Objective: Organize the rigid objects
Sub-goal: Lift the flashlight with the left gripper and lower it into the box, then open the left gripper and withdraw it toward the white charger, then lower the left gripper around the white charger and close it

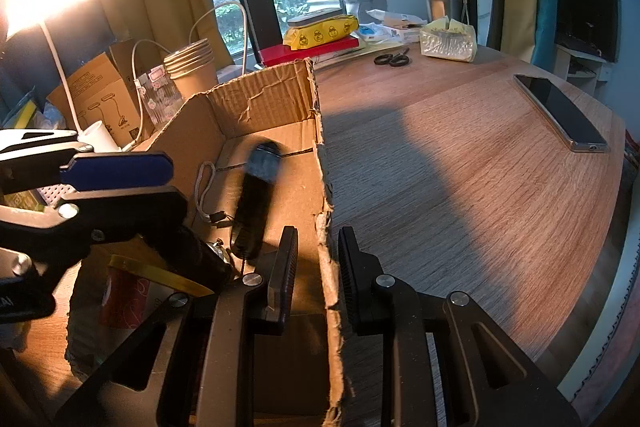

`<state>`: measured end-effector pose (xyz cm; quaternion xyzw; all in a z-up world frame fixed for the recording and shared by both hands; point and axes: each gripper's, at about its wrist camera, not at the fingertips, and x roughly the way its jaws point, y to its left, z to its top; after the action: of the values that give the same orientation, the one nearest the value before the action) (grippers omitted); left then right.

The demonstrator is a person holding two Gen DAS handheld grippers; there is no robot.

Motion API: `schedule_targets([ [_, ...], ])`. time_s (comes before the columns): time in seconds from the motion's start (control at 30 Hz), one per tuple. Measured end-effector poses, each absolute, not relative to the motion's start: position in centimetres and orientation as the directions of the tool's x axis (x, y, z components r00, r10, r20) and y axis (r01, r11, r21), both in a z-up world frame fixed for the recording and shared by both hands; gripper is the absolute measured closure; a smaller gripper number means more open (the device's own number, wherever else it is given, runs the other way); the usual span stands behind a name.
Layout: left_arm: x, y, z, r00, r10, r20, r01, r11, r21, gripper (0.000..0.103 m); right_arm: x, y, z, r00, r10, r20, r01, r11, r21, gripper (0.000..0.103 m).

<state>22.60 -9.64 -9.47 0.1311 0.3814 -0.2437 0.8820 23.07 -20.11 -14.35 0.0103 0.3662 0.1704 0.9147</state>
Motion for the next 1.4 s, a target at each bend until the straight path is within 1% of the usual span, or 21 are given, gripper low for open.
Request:
schedule_targets([
  [0.3,21.8,-7.3,-9.2,0.618,-0.268,-0.739,0.474,0.877,0.077,0.075,23.2,-20.0,-14.4,0.674,0.321,-0.666,-0.305,0.941,0.144,0.080],
  [0.7,20.3,-2.3,-8.9,0.659,-0.218,-0.720,0.358,0.933,0.044,0.072,23.2,-20.0,-14.4,0.674,0.322,-0.665,-0.306,0.941,0.145,0.080],
  [0.77,20.0,-1.9,-8.8,0.661,-0.213,-0.719,0.350,0.936,0.045,0.063,23.2,-20.0,-14.4,0.675,0.322,-0.664,-0.305,0.941,0.145,0.080],
  [0.8,19.9,-1.7,-8.8,0.663,-0.211,-0.718,0.346,0.937,0.043,0.048,23.1,-20.1,-14.4,0.674,0.322,-0.664,-0.306,0.941,0.145,0.080],
  [0.83,19.7,-1.4,-8.8,0.667,-0.213,-0.714,0.340,0.940,0.037,0.044,23.1,-20.2,-14.4,0.674,0.322,-0.664,-0.307,0.941,0.145,0.080],
  [1.4,17.9,2.3,-11.2,0.643,-0.173,-0.746,0.258,0.966,-0.002,0.044,23.1,-20.1,-14.5,0.675,0.322,-0.663,-0.306,0.941,0.146,0.080],
])
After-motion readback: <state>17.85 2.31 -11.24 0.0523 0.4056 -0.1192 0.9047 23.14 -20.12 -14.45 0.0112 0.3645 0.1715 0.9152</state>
